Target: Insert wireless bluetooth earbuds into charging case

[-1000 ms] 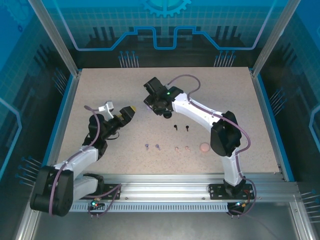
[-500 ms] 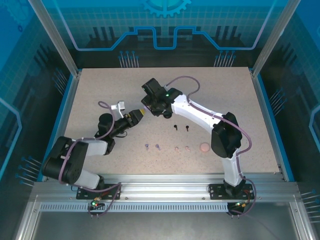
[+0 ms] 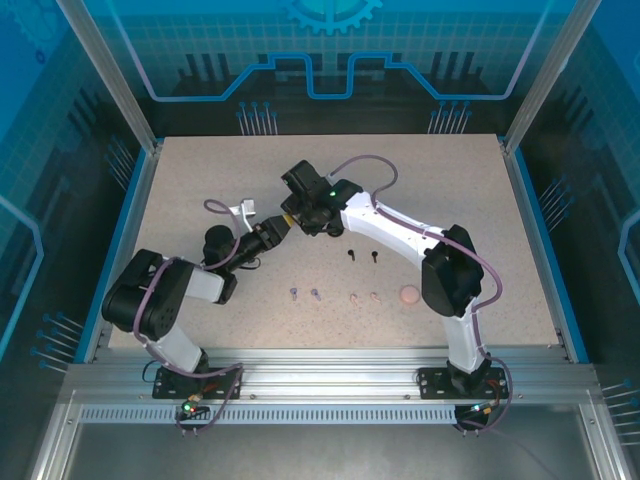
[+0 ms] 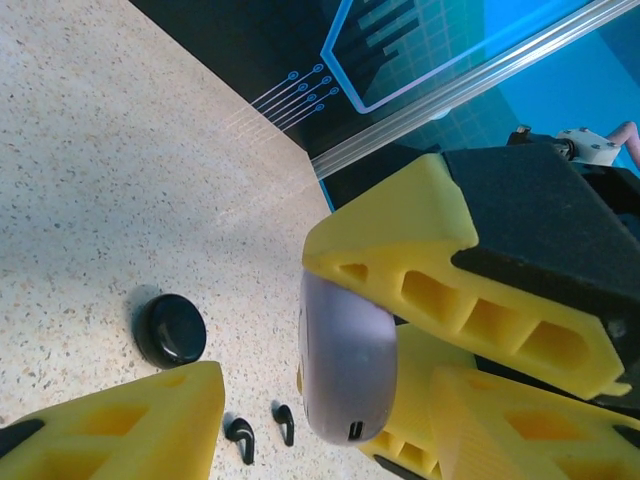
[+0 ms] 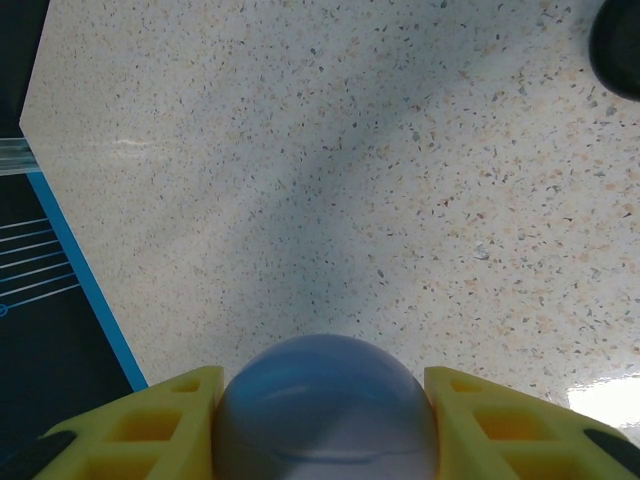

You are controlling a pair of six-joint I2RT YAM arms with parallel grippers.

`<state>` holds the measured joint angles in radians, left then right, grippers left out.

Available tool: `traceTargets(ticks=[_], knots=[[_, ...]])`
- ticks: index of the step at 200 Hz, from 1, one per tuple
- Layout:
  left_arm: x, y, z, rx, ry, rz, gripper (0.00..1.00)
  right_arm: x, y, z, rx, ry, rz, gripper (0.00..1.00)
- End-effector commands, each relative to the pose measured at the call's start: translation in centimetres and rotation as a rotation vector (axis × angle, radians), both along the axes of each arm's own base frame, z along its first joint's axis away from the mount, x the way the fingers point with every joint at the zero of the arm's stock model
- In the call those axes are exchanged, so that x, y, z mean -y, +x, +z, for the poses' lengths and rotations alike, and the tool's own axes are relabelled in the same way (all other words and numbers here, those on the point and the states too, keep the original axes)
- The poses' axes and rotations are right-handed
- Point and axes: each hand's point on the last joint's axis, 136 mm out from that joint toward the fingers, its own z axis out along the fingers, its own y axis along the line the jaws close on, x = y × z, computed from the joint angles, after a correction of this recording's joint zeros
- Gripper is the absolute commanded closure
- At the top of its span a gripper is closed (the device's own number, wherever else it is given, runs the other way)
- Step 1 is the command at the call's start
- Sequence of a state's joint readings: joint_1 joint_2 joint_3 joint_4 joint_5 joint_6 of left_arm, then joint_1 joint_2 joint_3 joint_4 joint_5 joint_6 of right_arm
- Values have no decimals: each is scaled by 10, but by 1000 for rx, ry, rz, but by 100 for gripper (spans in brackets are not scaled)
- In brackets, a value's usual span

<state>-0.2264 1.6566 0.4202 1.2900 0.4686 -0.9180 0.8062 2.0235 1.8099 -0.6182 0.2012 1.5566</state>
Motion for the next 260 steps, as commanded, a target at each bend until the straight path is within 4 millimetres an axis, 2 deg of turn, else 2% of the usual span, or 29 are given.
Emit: traceTargets(ticks=[1,131,187,196,217,230,260], knots=[[5,6,21,82,-19,-9,45,-2,-5,12,19,21,-12,60],[12,13,16,84,-29,-11,61,-5,-9,12,24,31,-4,60],[13,13,19,90,-32,-12,78,-8,-11,17,38,59,4,60],[14,13,20,93,-33,-15,82,-8,-11,21,45,68,6,56],[16,11,24,97,-41,-24,88,-4,-9,36,89,82,9,31],[16,9,28,100,-50,-28,91,5,-6,52,130,75,2,20],[17,2,39,101,-65,-44,97,35,-9,87,237,2,22,13]])
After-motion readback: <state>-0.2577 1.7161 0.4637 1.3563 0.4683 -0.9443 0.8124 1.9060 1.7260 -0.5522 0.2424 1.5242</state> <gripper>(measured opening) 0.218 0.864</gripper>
